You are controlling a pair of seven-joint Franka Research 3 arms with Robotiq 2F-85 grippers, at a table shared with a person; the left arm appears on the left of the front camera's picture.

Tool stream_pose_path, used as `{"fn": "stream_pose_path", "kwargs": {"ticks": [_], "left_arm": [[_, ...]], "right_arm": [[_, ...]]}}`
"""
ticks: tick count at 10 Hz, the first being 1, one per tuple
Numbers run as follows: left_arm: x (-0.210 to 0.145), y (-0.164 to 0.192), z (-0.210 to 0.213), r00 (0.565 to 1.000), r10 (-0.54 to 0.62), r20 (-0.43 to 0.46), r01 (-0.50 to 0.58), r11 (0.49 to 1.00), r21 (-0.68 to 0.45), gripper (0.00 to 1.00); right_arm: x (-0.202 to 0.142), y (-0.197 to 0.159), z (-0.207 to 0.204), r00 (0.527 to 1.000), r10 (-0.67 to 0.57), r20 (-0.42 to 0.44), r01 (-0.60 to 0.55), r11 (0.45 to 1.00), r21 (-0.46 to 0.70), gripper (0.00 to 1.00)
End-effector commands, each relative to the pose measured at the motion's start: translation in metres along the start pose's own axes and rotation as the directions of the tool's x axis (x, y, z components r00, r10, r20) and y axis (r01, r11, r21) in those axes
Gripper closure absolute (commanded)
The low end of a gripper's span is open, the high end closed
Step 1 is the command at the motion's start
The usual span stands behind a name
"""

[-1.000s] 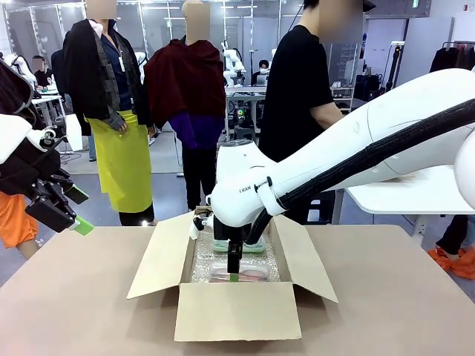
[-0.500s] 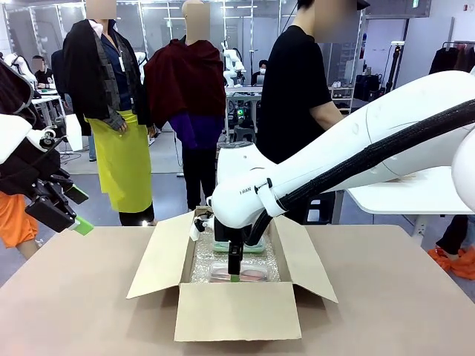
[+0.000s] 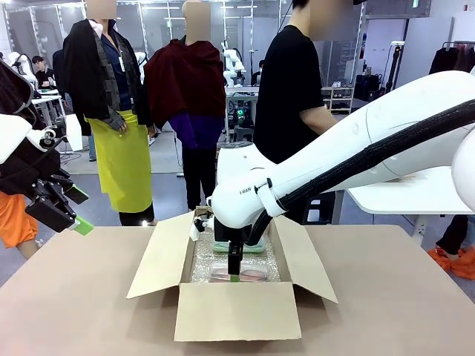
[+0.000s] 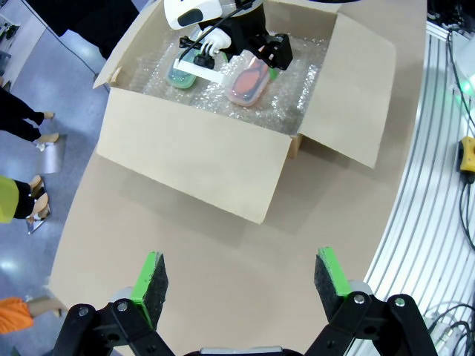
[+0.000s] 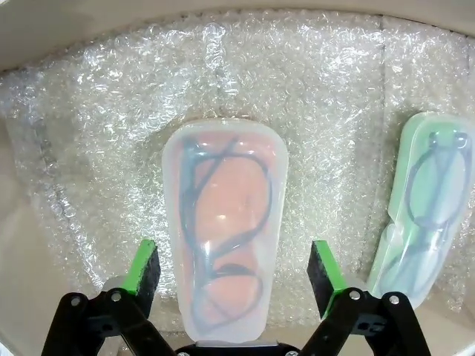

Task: Pack the glasses set securely to prepare it for shipping.
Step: Position the Package Box on the left side of the table.

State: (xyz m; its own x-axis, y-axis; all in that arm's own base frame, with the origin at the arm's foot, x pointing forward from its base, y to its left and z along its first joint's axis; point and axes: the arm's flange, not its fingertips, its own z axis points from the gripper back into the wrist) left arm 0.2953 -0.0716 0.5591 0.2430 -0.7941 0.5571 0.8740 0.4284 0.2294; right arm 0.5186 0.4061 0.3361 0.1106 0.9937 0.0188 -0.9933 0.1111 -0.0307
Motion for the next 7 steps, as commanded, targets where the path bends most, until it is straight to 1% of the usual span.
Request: {"fn": "stream_pose_path", "kwargs": {"ticks": [1, 7], "left_arm": [[-0.0008, 0.0012, 0.0007, 1.0, -0.008, 0.01, 0.008, 1.0, -0.002, 0.0], [-0.0008, 0.0012, 0.0007, 1.0, -0.008, 0.01, 0.008, 1.0, -0.002, 0.0]], "right_arm": [[0.0014, 0.0016, 0.0011, 1.0, -0.002, 0.004, 0.002, 1.0, 0.003, 0.0], [0.0, 0.0, 0.0, 1.0, 0.0, 0.0, 0.0, 1.0, 0.0, 0.0]]}}
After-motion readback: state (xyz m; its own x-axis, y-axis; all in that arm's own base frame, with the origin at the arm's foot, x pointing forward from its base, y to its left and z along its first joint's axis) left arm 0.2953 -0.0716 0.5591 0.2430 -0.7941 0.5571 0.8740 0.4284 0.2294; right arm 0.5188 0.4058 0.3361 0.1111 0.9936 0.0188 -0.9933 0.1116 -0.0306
